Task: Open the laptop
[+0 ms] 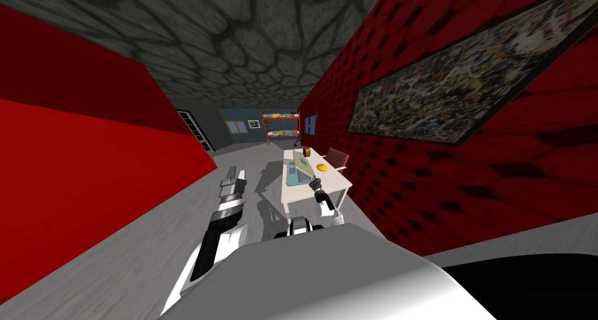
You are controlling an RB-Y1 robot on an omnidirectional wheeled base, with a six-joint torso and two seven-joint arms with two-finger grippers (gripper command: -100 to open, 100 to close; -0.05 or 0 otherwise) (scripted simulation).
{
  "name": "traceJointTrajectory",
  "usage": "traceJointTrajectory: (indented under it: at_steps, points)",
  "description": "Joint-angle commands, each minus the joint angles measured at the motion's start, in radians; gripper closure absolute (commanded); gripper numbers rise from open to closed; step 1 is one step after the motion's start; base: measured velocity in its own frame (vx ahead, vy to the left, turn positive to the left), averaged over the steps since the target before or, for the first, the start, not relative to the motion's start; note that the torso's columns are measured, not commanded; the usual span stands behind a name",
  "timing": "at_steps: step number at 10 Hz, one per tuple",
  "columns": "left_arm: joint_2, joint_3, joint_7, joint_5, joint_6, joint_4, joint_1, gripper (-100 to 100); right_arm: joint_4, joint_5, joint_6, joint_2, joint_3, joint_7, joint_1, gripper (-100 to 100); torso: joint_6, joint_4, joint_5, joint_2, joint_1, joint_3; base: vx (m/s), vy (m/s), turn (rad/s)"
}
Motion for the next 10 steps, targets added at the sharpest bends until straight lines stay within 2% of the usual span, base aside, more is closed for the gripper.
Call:
traceJointTrajectory:
  at_steps: [1,2,3,4,10]
  points:
    - [0.000,0.000,0.000,0.000,0.000,0.000,0.000,0,0.057,0.047,-0.036,-0.014,-0.003,0.044,0.018,100,0.000,-0.001,-0.001,-0.001,0.000,0.000,0.031,0.036,0.032]
    - [0.000,0.000,0.000,0.000,0.000,0.000,0.000,0,0.057,0.047,-0.036,-0.014,-0.003,0.044,0.018,100,0.000,-0.002,-0.001,0.001,0.000,0.001,0.008,0.027,0.005]
    - [0.000,0.000,0.000,0.000,0.000,0.000,0.000,0,0.054,0.047,-0.051,-0.007,0.000,0.044,0.001,100,-0.001,-0.001,-0.001,0.001,-0.001,0.001,-0.016,0.017,0.002]
    - [0.000,0.000,0.000,0.000,0.000,0.000,0.000,0,0.040,0.043,-0.010,-0.007,-0.011,0.053,-0.028,-100,-0.001,0.004,0.000,0.004,-0.001,0.002,-0.046,0.020,-0.073]
    - [0.000,0.000,0.000,0.000,0.000,0.000,0.000,0,-0.011,0.030,0.122,-0.006,-0.046,0.077,-0.106,-100,-0.002,0.013,0.004,0.019,0.007,0.011,-0.047,0.018,-0.061]
